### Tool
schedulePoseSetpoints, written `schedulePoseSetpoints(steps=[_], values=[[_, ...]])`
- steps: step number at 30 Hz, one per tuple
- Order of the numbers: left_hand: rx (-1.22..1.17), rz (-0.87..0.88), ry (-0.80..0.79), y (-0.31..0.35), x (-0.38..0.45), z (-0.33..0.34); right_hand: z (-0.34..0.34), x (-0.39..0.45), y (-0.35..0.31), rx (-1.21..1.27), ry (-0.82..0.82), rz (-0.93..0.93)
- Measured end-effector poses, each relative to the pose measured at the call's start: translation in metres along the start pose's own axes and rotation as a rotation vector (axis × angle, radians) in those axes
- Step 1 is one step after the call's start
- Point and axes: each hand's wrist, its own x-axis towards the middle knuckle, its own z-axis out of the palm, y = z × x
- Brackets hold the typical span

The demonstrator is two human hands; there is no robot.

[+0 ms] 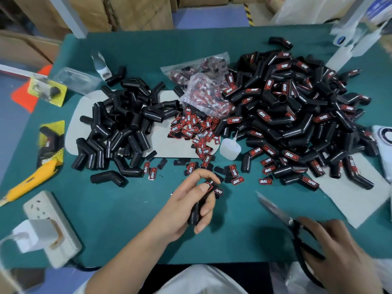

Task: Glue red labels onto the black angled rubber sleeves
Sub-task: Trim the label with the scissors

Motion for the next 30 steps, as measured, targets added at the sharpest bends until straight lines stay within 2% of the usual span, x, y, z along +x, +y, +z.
schedulePoseSetpoints(steps=[1, 4, 12, 21, 30], values=[[0.002, 0.000, 0.006, 0.001, 0.002, -0.002, 0.000, 0.001, -0.008, 0.043, 0.026, 0.007], [-0.007, 0.001, 0.009, 0.003, 0.009, -0.005, -0.002, 0.011, -0.039, 0.054, 0.118, -0.126], [0.038, 0.038, 0.039, 0.014, 0.021, -0.013, -0.001, 0.051, -0.079, 0.033, 0.200, -0.253], [0.087, 0.057, 0.045, 0.017, 0.020, -0.016, 0.015, 0.056, -0.074, -0.005, 0.210, -0.304], [0.077, 0.022, 0.097, 0.021, 0.019, -0.011, 0.011, 0.059, -0.070, -0.151, 0.323, -0.387]])
